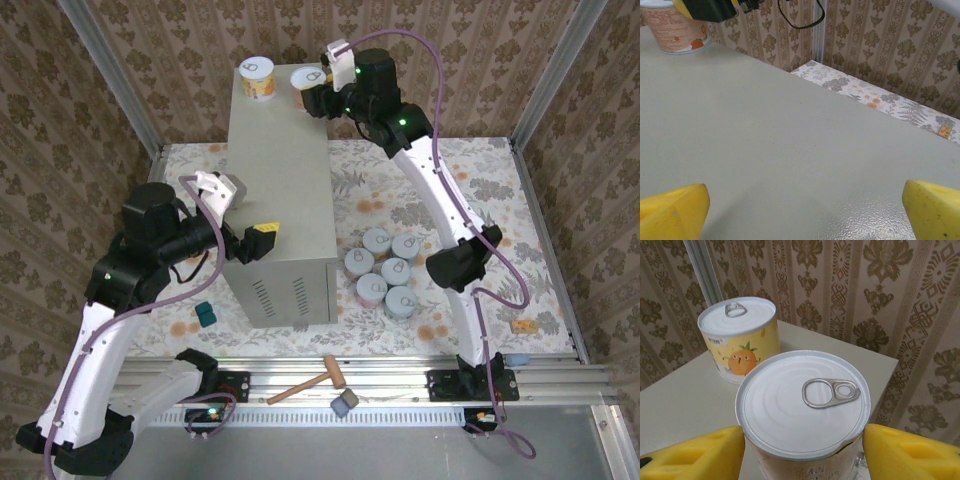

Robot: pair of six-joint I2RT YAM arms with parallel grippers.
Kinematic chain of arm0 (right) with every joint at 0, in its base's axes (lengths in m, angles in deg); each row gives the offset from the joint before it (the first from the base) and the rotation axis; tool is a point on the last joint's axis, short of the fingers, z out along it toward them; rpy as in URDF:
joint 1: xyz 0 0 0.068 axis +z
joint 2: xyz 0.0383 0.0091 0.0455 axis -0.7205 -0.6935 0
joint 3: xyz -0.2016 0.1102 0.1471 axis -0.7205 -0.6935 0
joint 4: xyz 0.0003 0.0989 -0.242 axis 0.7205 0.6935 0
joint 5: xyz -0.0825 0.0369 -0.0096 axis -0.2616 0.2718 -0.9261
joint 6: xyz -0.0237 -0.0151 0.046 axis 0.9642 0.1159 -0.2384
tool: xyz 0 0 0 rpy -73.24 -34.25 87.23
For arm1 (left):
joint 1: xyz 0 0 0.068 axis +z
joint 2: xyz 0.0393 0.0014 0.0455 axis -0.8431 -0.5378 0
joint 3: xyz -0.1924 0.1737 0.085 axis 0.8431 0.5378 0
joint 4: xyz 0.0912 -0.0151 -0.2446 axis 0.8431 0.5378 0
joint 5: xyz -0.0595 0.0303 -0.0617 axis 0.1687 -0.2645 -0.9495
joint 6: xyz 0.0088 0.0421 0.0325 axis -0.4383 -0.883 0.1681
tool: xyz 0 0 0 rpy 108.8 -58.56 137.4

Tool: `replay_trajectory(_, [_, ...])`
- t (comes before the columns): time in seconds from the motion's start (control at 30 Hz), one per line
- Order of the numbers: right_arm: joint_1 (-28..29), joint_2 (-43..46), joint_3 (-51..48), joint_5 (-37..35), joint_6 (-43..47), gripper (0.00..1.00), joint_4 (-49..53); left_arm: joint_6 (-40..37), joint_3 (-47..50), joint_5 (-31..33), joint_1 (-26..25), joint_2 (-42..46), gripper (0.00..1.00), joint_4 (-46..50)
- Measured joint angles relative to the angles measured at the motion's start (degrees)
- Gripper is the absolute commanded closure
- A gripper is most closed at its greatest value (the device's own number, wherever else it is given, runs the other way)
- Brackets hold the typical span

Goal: Place and organize the canned foods onto the counter

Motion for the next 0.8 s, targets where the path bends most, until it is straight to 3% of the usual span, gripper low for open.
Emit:
replay_trajectory(0.2, [0.0,-4.1,5.0,0.7,-0.9,0.35,-1.3,0.0,0.0,0.1,0.0,0.4,0.00,0.2])
replay_trajectory(0.8, [0.0,-8.7,6.0,1.1,-2.8,0.35,-5.0,0.0,0.0,0.5,0.0,1.0,0.00,0.3])
